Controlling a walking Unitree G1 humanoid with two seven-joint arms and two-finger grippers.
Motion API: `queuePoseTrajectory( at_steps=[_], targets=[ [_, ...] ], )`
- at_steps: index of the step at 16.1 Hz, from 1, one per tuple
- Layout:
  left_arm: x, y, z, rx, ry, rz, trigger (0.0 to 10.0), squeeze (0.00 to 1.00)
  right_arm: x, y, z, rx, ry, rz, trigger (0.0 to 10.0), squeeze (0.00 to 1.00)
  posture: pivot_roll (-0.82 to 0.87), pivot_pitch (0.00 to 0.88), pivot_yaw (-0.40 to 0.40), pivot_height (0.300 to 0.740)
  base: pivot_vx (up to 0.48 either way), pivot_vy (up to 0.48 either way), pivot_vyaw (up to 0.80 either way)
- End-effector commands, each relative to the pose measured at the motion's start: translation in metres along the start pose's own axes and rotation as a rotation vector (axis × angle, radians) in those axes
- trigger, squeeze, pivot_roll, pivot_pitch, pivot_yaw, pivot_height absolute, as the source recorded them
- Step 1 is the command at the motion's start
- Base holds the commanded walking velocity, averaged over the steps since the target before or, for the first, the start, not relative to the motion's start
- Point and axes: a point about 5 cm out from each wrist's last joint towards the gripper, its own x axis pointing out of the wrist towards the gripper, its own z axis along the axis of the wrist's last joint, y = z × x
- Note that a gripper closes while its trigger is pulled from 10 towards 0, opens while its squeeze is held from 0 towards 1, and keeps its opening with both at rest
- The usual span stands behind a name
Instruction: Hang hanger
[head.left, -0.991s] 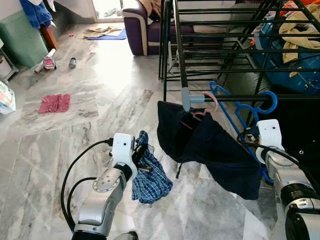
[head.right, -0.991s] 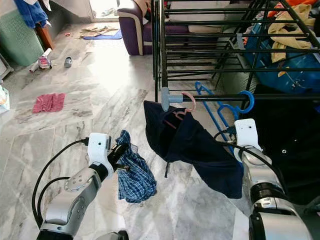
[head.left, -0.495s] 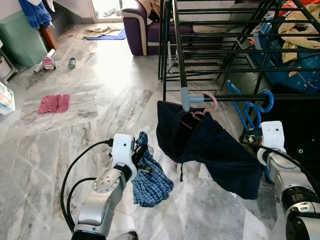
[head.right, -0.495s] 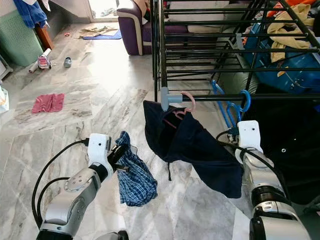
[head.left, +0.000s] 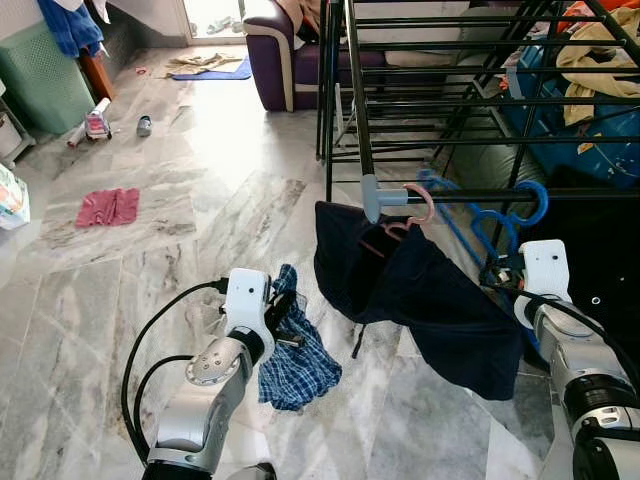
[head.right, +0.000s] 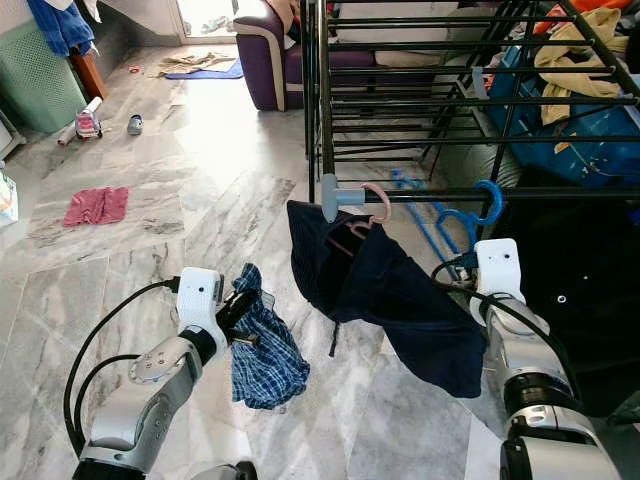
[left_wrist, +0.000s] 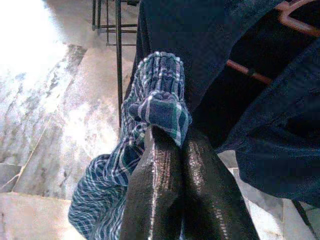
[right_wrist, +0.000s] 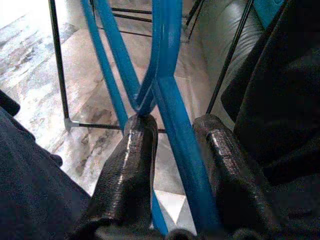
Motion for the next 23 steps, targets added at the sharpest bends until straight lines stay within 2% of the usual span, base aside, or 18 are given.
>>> queuePoseTrajectory(
  at_steps=[1, 5, 13, 16, 17, 18, 19, 20, 23],
  targets=[
    [-0.001, 0.000, -0.003, 0.012, 0.018, -0.007, 10.0, 0.00, 0.000, -0.002, 0.003, 0.002, -0.010, -0.004, 0.0, 0.00, -0.02, 0.102, 0.009, 0.740, 0.000, 0.000, 0.00],
    [-0.001, 0.000, -0.003, 0.015, 0.025, -0.009, 10.0, 0.00, -0.001, -0.005, 0.008, 0.004, -0.032, -0.014, 0.0, 0.00, -0.02, 0.100, 0.011, 0.740, 0.000, 0.000, 0.00],
    [0.000, -0.001, -0.004, 0.023, 0.037, -0.017, 10.0, 0.00, -0.004, -0.009, 0.003, -0.007, -0.018, -0.070, 0.0, 0.00, -0.02, 0.097, 0.011, 0.740, 0.000, 0.000, 0.00],
    [0.000, 0.000, -0.004, 0.025, 0.029, -0.012, 10.0, 0.00, -0.006, -0.008, 0.014, -0.003, -0.099, -0.084, 0.0, 0.00, -0.03, 0.096, 0.010, 0.740, 0.000, 0.000, 0.00],
    [-0.001, -0.001, -0.001, 0.020, -0.004, -0.002, 10.0, 0.00, -0.014, -0.006, 0.020, 0.013, -0.185, -0.106, 0.0, 0.00, -0.03, 0.093, 0.007, 0.740, 0.000, 0.000, 0.00],
    [-0.001, -0.001, 0.000, 0.025, -0.010, 0.006, 10.0, 0.00, -0.018, -0.003, 0.020, 0.022, -0.208, -0.108, 1.2, 0.00, -0.03, 0.092, 0.007, 0.740, 0.000, 0.000, 0.00],
    [-0.001, -0.002, -0.001, 0.017, -0.009, -0.005, 10.0, 0.00, -0.021, -0.001, 0.018, 0.023, -0.215, -0.105, 3.9, 0.00, -0.04, 0.090, 0.005, 0.740, 0.000, 0.000, 0.00],
    [0.000, -0.005, -0.002, 0.016, -0.002, -0.018, 10.0, 0.00, -0.026, 0.003, 0.012, 0.030, -0.218, -0.102, 10.0, 0.00, -0.04, 0.089, 0.004, 0.740, 0.000, 0.000, 0.00],
    [-0.001, -0.007, -0.005, 0.015, 0.002, -0.027, 10.0, 0.00, -0.043, 0.012, 0.005, 0.051, -0.240, -0.098, 10.0, 0.00, -0.05, 0.087, 0.004, 0.740, 0.000, 0.000, 0.00]
  ],
)
